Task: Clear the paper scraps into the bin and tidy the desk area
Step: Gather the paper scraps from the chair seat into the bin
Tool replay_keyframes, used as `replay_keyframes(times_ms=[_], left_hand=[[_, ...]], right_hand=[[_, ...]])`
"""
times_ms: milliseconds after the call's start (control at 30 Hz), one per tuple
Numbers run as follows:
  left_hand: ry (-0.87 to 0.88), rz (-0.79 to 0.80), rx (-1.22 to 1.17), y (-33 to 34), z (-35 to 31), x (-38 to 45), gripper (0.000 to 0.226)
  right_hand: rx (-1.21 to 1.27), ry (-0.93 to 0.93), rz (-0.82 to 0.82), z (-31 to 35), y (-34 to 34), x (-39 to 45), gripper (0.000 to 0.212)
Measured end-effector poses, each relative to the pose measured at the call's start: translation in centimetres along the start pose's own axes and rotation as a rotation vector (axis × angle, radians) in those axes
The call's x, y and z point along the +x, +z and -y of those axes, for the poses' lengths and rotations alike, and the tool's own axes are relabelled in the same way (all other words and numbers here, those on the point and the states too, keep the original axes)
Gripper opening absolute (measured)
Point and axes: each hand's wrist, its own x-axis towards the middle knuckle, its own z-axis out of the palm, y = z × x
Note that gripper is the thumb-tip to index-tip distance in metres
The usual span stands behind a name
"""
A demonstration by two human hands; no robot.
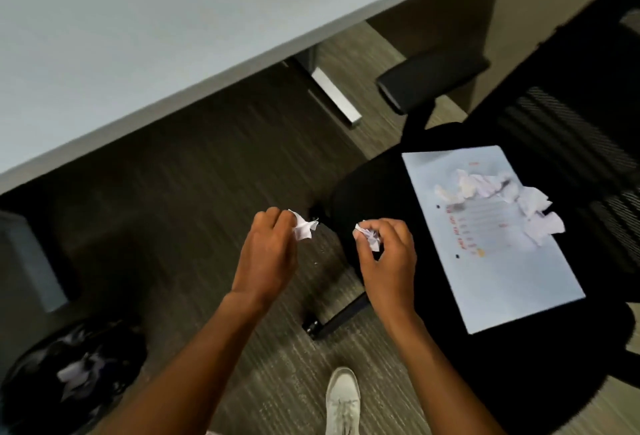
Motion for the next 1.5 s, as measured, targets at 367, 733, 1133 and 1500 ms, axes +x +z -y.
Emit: replay_keyframes(times_ms=[367, 733, 1133, 1500], left_hand=[[-0.250, -0.145, 0.054, -9.3, 14.4, -10.7, 0.003], [-0.688, -0.209, -0.029, -14.4, 28.9, -25.3, 0.007], [-0.911, -0.238, -0.022, -16.1, 36.7, -33.6, 0.025], [-1.174, -0.384, -0.323, -15.0, 40.1, -34.7, 0.023]], right_hand=[[0.095, -0.117, 0.269, 10.5, 15.3, -8.4, 0.012], [0.056, 0.012, 0.771, 18.3, 31.3, -21.5, 0.021], [-0.060, 0.000, 1.030, 20.9, 42.0, -32.2, 0.029], [-0.022, 0.170, 1.170, 21.3, 44.1, -34.2, 0.053]])
